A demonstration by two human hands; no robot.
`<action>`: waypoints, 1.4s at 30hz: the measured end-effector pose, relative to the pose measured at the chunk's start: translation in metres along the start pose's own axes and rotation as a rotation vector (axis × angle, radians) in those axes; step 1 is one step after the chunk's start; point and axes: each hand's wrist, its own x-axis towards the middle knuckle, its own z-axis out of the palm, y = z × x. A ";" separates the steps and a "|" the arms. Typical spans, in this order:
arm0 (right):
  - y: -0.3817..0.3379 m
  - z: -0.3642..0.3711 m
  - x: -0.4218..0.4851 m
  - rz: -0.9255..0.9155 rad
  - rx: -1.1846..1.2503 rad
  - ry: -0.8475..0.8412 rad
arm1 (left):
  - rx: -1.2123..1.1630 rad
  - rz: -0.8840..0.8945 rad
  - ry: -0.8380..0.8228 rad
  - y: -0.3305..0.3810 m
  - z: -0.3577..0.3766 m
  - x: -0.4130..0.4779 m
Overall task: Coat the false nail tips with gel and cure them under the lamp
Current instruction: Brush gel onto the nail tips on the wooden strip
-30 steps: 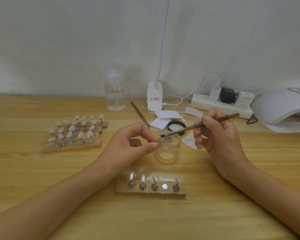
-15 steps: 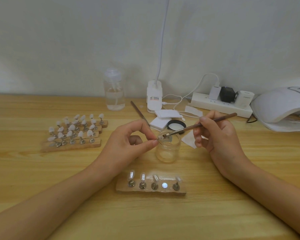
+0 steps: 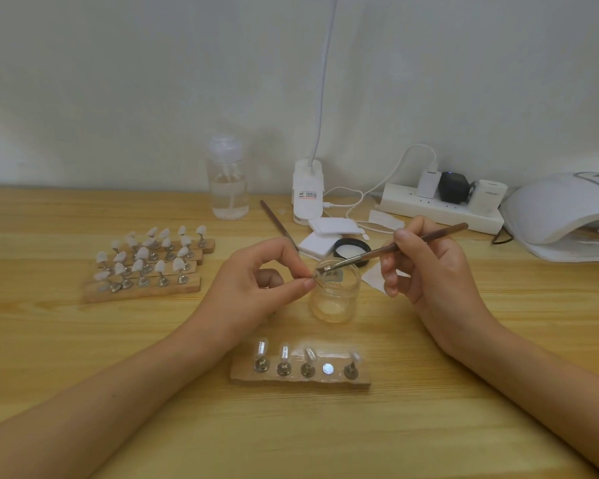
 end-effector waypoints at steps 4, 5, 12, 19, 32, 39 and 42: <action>0.001 -0.003 0.003 -0.003 0.013 0.070 | -0.001 -0.008 0.007 0.001 0.000 0.000; 0.000 -0.003 0.003 -0.014 0.031 0.044 | 0.005 -0.010 0.005 0.001 0.000 0.000; 0.002 -0.003 0.003 0.013 -0.004 0.049 | 0.016 -0.002 0.000 0.000 -0.001 0.000; 0.004 -0.003 0.002 -0.001 -0.010 0.014 | 0.008 -0.018 0.007 0.000 0.000 0.000; 0.001 -0.003 0.003 -0.015 0.033 0.015 | -0.023 -0.018 0.003 0.003 0.000 -0.001; 0.003 -0.005 0.004 0.007 0.011 0.055 | -0.023 -0.016 -0.004 0.003 0.000 -0.001; 0.001 -0.002 0.001 -0.015 0.015 -0.023 | -0.017 -0.014 -0.005 0.002 0.000 -0.001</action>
